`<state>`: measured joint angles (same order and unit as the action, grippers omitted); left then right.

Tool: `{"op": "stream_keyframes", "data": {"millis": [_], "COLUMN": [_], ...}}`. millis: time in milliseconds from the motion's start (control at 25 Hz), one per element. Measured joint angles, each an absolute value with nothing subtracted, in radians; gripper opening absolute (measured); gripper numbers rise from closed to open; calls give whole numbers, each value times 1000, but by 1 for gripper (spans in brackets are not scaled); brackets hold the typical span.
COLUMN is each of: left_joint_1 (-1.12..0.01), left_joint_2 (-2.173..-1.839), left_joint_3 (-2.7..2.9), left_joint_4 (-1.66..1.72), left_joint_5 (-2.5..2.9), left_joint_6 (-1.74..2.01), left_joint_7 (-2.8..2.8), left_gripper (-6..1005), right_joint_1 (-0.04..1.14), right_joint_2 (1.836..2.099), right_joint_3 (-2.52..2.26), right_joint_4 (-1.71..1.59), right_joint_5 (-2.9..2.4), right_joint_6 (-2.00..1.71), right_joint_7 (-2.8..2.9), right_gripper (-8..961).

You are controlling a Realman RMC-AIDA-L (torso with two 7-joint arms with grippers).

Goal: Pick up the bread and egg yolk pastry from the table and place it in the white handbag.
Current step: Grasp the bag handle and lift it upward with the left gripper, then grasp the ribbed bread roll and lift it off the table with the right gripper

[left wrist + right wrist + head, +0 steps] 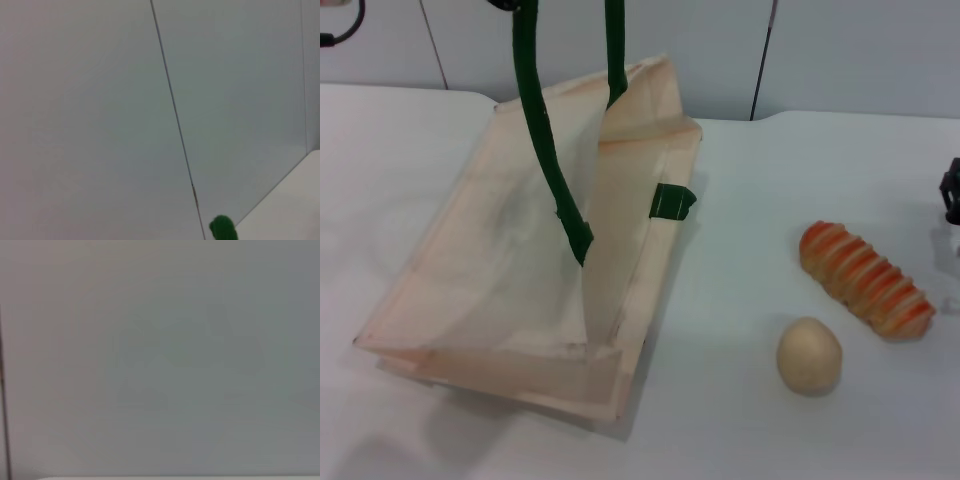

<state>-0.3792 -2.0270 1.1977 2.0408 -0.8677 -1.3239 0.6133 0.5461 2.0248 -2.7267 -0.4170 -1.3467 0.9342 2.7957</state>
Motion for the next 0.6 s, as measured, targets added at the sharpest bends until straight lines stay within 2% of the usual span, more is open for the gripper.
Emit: {"op": "stream_keyframes", "data": {"millis": [320, 600], "left_joint_1": [-379, -393], "left_joint_2": [-2026, -2026], "left_joint_3": [1191, 1190], "left_joint_4": [2038, 2035], "left_joint_5": [-853, -841], "left_joint_6": [-1337, -1350], "left_joint_7": [614, 613], "left_gripper": [121, 121], "right_joint_1": [550, 569], "right_joint_2": [2019, 1984], "right_joint_3": [-2723, -2711], "right_joint_4": [-488, -575], "right_joint_5": [-1359, -1359], "right_joint_6": [956, 943], "right_joint_7": [2809, 2815], "right_gripper": [626, 624]}}
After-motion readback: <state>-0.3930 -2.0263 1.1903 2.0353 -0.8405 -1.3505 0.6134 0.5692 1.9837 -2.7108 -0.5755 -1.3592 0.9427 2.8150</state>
